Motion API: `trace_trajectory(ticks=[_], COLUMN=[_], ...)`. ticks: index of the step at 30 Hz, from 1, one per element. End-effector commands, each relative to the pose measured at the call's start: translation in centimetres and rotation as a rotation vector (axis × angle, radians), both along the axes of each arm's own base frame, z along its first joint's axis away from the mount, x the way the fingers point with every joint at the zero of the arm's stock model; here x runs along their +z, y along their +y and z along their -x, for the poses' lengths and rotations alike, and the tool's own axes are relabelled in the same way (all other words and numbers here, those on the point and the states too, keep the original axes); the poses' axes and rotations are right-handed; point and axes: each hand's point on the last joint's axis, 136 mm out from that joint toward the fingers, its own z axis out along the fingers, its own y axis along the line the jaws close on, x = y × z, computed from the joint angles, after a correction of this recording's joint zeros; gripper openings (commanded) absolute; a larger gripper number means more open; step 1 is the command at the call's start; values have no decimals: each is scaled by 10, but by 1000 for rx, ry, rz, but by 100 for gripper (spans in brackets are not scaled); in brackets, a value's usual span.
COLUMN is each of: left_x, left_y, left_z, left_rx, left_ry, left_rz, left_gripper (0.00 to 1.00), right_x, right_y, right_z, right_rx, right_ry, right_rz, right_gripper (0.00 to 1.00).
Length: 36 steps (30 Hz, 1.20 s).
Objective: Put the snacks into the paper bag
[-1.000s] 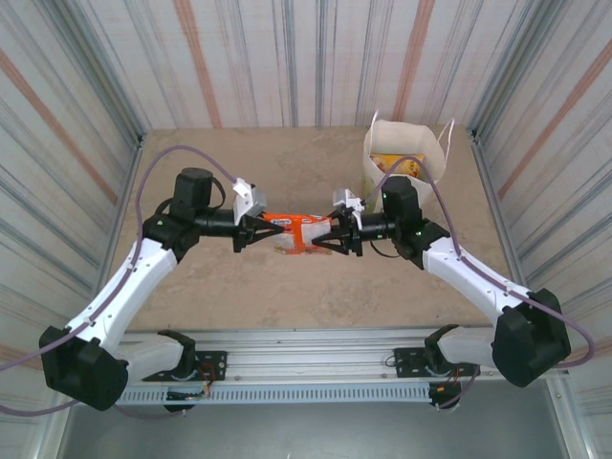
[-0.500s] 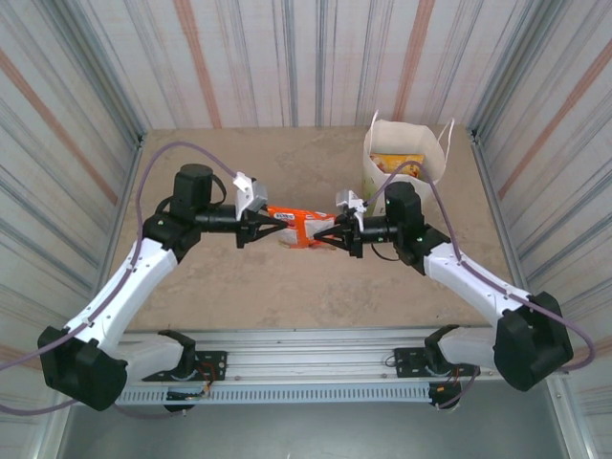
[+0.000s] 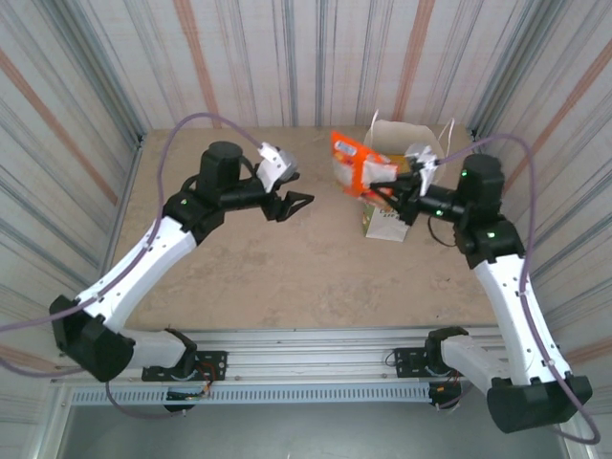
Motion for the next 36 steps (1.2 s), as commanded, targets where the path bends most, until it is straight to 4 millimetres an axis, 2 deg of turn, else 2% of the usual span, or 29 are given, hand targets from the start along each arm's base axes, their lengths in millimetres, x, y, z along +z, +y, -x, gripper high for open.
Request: trace_trajectory(ticks=[1,4,8,13,18,21,29,32,34,36], left_x=[16,24,33,36,26,23,12,11,11,13], left_y=[-11,-29,-55,-95,-123,-132,-151,-155,-156,-159], left_z=[-25,-38,-56,-73,-95,-110,-129,-133,-135,-133], left_rx=[108,127,146,152,184,208,214,212,212,190], left_ry=[-13,1,53,71,107,127,150,142,137,132], left_rz=[0,34,119,149,175,208,246,254,258,262], left_gripper=[71,71,70,70,70,69,60,51,39,23], right_x=[7,25,34,8,-8,-17,-37,-44,-47,-51], right_y=[-27,-52,-78,-110,-117,-121,-120,-116,-112,-109], right_z=[-9,-22,-38,-67,-85,-93,-110,-111,-109,-107], right_rx=[-113,-207,-312,-496,-541,-562,-563,-551,-536,-527], right_ry=[183,231,333,526,651,703,815,883,922,952], right_rz=[-64,-112,-171,-186,-200,-197,-166,-157,-142,-120], right_gripper=[8,8,6,2,2,2,2,1,1,1])
